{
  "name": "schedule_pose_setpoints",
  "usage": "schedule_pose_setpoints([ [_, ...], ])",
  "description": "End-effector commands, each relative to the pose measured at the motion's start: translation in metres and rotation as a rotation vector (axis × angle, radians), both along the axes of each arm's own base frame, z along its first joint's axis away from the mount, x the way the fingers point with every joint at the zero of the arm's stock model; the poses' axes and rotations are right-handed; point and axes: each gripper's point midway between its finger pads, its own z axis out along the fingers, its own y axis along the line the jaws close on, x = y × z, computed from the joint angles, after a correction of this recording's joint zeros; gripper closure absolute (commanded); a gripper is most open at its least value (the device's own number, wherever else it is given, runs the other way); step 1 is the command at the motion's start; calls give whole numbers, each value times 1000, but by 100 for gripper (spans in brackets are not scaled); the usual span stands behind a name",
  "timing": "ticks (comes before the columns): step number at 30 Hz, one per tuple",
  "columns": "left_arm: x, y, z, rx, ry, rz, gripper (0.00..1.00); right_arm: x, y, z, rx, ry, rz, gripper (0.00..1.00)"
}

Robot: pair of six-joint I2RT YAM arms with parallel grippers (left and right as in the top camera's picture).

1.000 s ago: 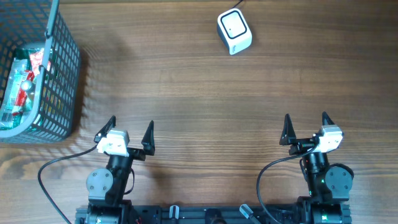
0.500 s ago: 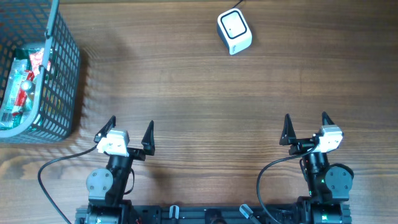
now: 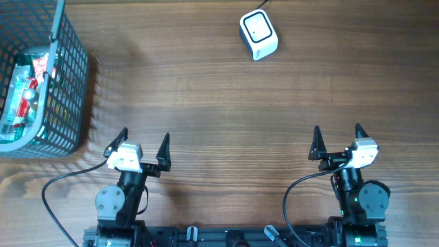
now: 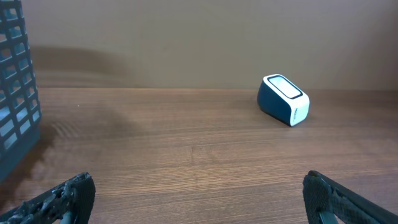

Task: Scan the item barcode
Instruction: 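Move the left gripper toward the grey basket, then grasp the yellow Vim soap bottle in the basket with the left gripper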

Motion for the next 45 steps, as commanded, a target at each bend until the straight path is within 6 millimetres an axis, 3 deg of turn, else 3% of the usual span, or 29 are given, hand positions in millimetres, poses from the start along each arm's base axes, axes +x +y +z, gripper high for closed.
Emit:
schedule_pose_setpoints([
  [1, 0, 1, 0, 13, -6, 7, 0, 0, -4, 0, 12, 0, -20, 0],
  [2, 0, 2, 1, 17, -13, 11, 0, 0, -4, 0, 12, 1, -20, 0],
  [7, -7, -9, 64, -52, -217, -54, 0, 0, -4, 0, 12, 1, -20, 0],
  [11, -27, -10, 133, -137, -228, -78, 0, 0, -4, 0, 12, 1, -21, 0],
  [15, -40, -9, 214, -133, -88, -70, 0, 0, -4, 0, 12, 1, -20, 0],
  [17, -33, -10, 242, -114, 47, -62, 0, 0, -4, 0, 12, 1, -21, 0],
  [20, -14, -11, 266, -55, 246, -59, 0, 0, -4, 0, 12, 0, -20, 0],
  [23, 30, -15, 301, -53, 297, -57, 0, 0, -4, 0, 12, 1, -20, 0],
  [25, 56, -17, 304, -52, 318, -56, 0, 0, -4, 0, 12, 0, -21, 0],
  [29, 99, -9, 280, -35, 388, 7, 0, 0, -4, 0, 12, 1, -20, 0],
  [33, 122, 51, 259, -2, 436, 321, 0, 0, -4, 0, 12, 1, -21, 0],
  [35, 123, 86, 253, 12, 455, 461, 0, 0, -4, 0, 12, 1, -21, 0],
  [40, 102, 176, 238, -89, 503, 736, 0, 0, -4, 0, 12, 1, -21, 0],
  [45, 77, 236, 198, -172, 651, 873, 0, 0, -4, 0, 12, 1, -21, 0],
])
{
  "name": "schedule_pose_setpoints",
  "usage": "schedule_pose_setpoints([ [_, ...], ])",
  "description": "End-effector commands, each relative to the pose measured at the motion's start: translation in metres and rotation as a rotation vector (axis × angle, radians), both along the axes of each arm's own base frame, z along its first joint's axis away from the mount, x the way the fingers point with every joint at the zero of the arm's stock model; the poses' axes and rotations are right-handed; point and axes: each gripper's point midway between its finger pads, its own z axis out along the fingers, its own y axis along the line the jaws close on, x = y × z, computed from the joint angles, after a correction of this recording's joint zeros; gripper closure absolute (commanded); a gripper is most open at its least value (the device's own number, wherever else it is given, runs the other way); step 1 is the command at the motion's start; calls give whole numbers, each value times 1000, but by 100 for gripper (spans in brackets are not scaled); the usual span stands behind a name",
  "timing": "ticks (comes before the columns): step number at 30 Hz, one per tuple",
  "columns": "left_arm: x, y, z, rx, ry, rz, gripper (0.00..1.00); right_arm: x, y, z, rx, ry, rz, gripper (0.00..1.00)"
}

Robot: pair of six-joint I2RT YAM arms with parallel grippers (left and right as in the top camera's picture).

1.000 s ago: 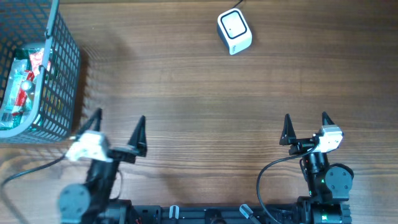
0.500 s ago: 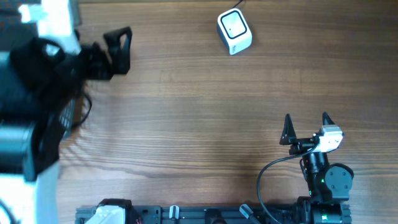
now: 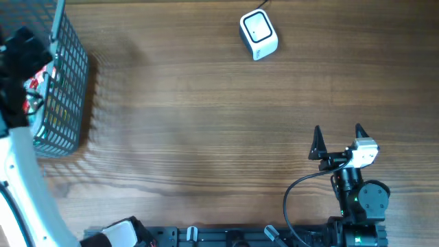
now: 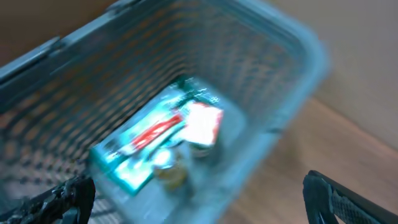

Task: Scan the item barcode
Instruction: 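Grasp the yellow Vim soap bottle in the basket with the left gripper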

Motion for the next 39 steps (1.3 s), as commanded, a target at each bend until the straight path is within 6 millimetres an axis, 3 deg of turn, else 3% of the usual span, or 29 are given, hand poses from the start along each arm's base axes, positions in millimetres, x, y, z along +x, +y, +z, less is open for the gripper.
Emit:
schedule_pose_setpoints([
  [1, -15, 48, -39, -100, 107, 132, 0, 0, -2, 1, 12, -4, -13, 0],
  [5, -17, 71, -85, -165, 255, 142, 0, 0, -2, 1, 12, -4, -13, 0],
  [9, -6, 71, -136, -261, 392, 53, 0, 0, -2, 1, 12, -4, -13, 0],
  [15, 2, 69, -188, -339, 538, -32, 0, 0, -2, 1, 12, -4, -13, 0],
  [31, 16, 75, -248, -369, 562, -52, 0, 0, -2, 1, 12, -4, -13, 1],
  [35, 30, 66, -257, -410, 496, -102, 0, 0, -2, 1, 12, -4, -13, 0],
  [37, 32, 67, -259, -406, 491, -102, 7, 0, -2, 1, 12, -4, -13, 0],
  [39, 34, 69, -259, -399, 482, -102, 25, 0, -2, 1, 12, -4, -13, 0],
])
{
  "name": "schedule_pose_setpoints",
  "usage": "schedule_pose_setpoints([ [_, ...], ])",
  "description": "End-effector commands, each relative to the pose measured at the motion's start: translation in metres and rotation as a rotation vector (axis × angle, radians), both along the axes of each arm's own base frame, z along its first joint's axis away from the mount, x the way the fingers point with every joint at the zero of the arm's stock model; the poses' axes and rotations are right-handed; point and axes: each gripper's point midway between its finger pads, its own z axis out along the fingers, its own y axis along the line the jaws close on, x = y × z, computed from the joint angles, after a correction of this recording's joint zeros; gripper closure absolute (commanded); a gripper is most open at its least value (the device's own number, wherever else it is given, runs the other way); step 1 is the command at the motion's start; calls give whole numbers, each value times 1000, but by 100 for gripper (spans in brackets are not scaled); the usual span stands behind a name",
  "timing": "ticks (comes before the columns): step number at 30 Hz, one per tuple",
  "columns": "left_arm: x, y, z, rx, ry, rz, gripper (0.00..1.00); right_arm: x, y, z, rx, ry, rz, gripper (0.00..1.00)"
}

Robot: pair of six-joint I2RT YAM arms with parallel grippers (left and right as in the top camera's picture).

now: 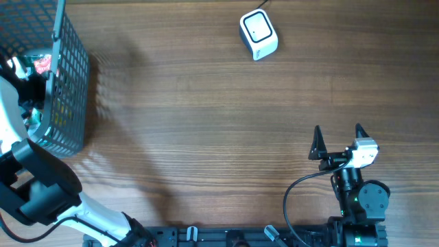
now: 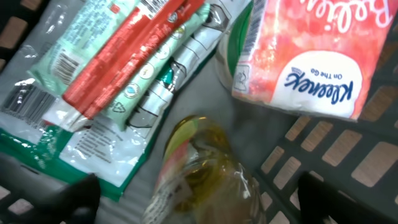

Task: Scan the item barcode
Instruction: 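Grasp the yellow Vim soap bottle in the basket with the left gripper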

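Note:
In the left wrist view my left gripper (image 2: 199, 202) is down inside the blue mesh basket (image 1: 67, 82), open. Its dark fingertips (image 2: 78, 196) stand either side of a yellow clear-wrapped item (image 2: 205, 177). Beside that item lie a green packet with red sticks (image 2: 118, 81) and a pink Kleenex tissue pack (image 2: 311, 56). A barcode shows at the green packet's left end. The white-and-blue scanner (image 1: 258, 34) sits at the far middle of the table. My right gripper (image 1: 336, 140) rests open at the near right, holding nothing.
The basket stands at the table's far left corner, and my white left arm (image 1: 10, 116) reaches over its near wall. Bare wooden tabletop (image 1: 219, 123) lies between basket and scanner.
My left gripper was above the basket looking down at its contents. Now it is low inside, open around the yellow wrapped item. The right arm has not moved.
Both grippers first rested open at the near edge, the left facing the scanner. Then the left arm was over the basket at the far left. Now its open fingers straddle the yellow item inside.

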Motion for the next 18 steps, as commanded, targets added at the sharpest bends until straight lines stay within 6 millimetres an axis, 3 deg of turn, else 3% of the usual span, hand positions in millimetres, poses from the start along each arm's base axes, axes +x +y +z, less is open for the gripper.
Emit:
schedule_pose_setpoints([
  [1, 5, -4, -7, -24, -12, -22, 29, 0, -2, 1, 12, -4, -13, 1],
  [3, 6, -4, -7, -21, -16, -22, 31, 0, -2, 1, 12, -4, -13, 0],
  [7, 6, -4, -7, -21, -16, -22, 48, 0, -2, 1, 12, -4, -13, 0],
  [12, 6, -4, -7, -24, -13, -22, 54, 0, -2, 1, 12, -4, -13, 0],
  [16, 6, -3, -6, -20, -17, -22, 68, 0, -2, 1, 12, -4, -13, 0],
  [18, 10, -1, 2, -4, -40, -22, 73, 0, -2, 1, 12, -4, -13, 0],
])
